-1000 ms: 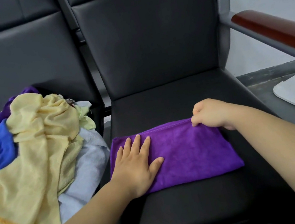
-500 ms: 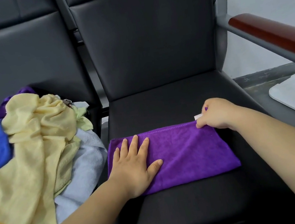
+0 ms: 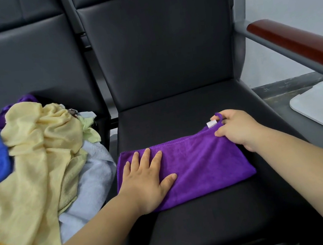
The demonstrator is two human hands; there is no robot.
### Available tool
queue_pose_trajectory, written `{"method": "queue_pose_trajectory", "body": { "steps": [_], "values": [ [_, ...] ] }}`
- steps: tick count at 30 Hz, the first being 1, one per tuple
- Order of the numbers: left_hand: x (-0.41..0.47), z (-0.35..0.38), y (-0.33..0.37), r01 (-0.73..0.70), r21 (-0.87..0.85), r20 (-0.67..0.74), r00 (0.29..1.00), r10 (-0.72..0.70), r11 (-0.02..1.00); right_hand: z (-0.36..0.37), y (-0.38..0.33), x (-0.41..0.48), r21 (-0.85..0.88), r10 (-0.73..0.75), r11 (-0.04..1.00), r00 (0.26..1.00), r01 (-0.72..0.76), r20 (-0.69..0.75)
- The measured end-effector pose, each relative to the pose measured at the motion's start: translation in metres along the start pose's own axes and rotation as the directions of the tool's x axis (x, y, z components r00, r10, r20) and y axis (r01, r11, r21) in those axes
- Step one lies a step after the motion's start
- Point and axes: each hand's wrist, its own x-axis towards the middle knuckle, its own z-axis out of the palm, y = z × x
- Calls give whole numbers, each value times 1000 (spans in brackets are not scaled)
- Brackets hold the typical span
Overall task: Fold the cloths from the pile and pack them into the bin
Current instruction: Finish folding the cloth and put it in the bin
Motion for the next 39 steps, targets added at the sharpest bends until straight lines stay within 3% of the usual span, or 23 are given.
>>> {"method": "queue_pose_trajectory", "body": {
  "steps": [3, 4, 9, 16, 22, 29, 34, 39],
  "values": [
    [-1, -1, 0, 6, -10, -14, 1000, -6, 1000, -1, 1, -2, -436, -159, 892, 986, 120, -52],
    [-1, -1, 0, 10, -14, -19, 1000, -10, 1000, -1, 1, -2, -505, -184, 853, 981, 129, -60],
    [3, -7, 0, 15, -59, -82, 996, -20, 998, -2, -1, -3, -619, -229, 777, 967, 114, -109],
    [11, -13, -1, -83, -70, -184, 981, 69, 994, -2, -12, -6, -584, -278, 793, 956, 172, -97],
    [20, -18, 2, -119, -99, -212, 972, 96, 988, -6, -12, -3, -625, -195, 763, 980, 166, 21],
    [27, -24, 4, -210, -164, -232, 958, 169, 964, -3, -15, 2, -581, -272, 785, 962, 216, -10],
    [51, -45, 11, -135, -270, -239, 969, 69, 954, 1, -14, 2, -516, -325, 807, 946, 288, 21],
    [75, -41, 18, -130, -283, -186, 979, 79, 950, 7, -10, 6, -496, -347, 805, 936, 325, 50]
  ]
}}
